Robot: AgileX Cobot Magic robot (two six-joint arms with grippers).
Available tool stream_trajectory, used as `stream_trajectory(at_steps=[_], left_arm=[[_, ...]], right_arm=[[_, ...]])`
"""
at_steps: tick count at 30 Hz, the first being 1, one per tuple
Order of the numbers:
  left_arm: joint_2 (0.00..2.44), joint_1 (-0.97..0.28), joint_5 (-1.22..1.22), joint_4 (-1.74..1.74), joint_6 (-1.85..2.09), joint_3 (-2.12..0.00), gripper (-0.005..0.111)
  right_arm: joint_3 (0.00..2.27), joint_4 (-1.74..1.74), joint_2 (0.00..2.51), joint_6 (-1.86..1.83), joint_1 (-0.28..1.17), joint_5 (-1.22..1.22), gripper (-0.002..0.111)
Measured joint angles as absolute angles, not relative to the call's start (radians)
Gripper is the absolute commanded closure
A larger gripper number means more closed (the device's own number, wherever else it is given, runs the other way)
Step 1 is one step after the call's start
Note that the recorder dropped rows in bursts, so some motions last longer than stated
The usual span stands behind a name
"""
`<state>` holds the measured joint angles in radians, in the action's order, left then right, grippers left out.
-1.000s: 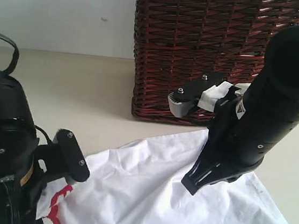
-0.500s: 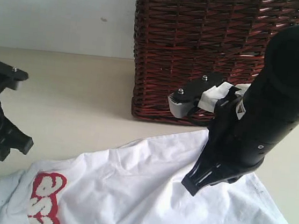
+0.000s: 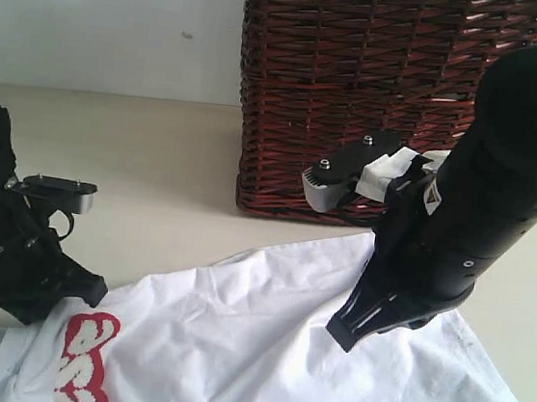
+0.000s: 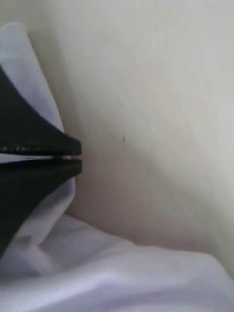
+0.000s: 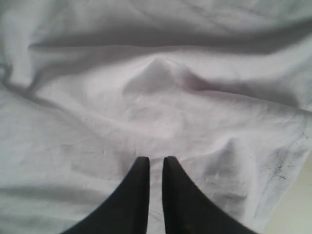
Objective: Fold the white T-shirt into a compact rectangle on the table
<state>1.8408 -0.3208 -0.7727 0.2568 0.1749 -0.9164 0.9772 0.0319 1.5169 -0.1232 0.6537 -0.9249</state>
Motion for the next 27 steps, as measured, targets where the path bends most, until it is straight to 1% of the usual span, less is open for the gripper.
stream_trajectory(at_steps=[4, 9, 10, 12, 13, 15, 16, 19, 21, 22, 23, 24, 25, 26, 27], left_arm=[[1.841, -0.321, -0.786, 0.235, 0.179, -0.954, 0.107], [1.749, -0.321, -0.922, 0.261, 0.259, -1.028, 0.106], [1.72, -0.321, -0.986, 0.311, 0.331, -1.032, 0.104], [1.706, -0.321, -1.056, 0.358, 0.37, -1.025, 0.08], [1.706, -0.323, -1.054, 0.359, 0.372, -1.017, 0.054], [1.706, -0.323, -1.005, 0.347, 0.376, -0.984, 0.026], [1.706, -0.323, -0.967, 0.343, 0.374, -0.968, 0.023], [1.706, -0.323, -0.898, 0.341, 0.366, -0.958, 0.023], [1.706, -0.323, -0.903, 0.355, 0.366, -0.958, 0.031], [1.708, -0.324, -0.907, 0.357, 0.366, -0.958, 0.045], [1.727, -0.334, -0.916, 0.359, 0.366, -0.955, 0.055], [1.74, -0.339, -0.919, 0.357, 0.366, -0.951, 0.08], [1.772, -0.35, -0.931, 0.347, 0.363, -0.946, 0.091], [1.785, -0.355, -0.934, 0.342, 0.358, -0.946, 0.106], [1.799, -0.354, -0.936, 0.34, 0.354, -0.946, 0.105]], right_arm=[[0.977, 0.032, 1.517, -0.123, 0.654, -0.925, 0.095], [0.977, 0.032, 1.517, -0.123, 0.654, -0.925, 0.095], [0.977, 0.032, 1.517, -0.123, 0.654, -0.925, 0.095], [0.977, 0.032, 1.517, -0.123, 0.654, -0.925, 0.095], [0.977, 0.032, 1.517, -0.123, 0.654, -0.925, 0.095], [0.977, 0.032, 1.517, -0.123, 0.654, -0.927, 0.095], [0.977, 0.032, 1.517, -0.123, 0.654, -0.927, 0.095], [0.977, 0.032, 1.517, -0.123, 0.654, -0.927, 0.095], [0.977, 0.032, 1.517, -0.123, 0.654, -0.927, 0.095], [0.977, 0.032, 1.517, -0.123, 0.654, -0.927, 0.095], [0.977, 0.032, 1.517, -0.123, 0.654, -0.927, 0.095], [0.977, 0.032, 1.517, -0.123, 0.654, -0.927, 0.095], [0.977, 0.032, 1.517, -0.123, 0.654, -0.927, 0.095], [0.977, 0.032, 1.517, -0.125, 0.654, -0.927, 0.095], [0.977, 0.032, 1.517, -0.125, 0.654, -0.927, 0.095]])
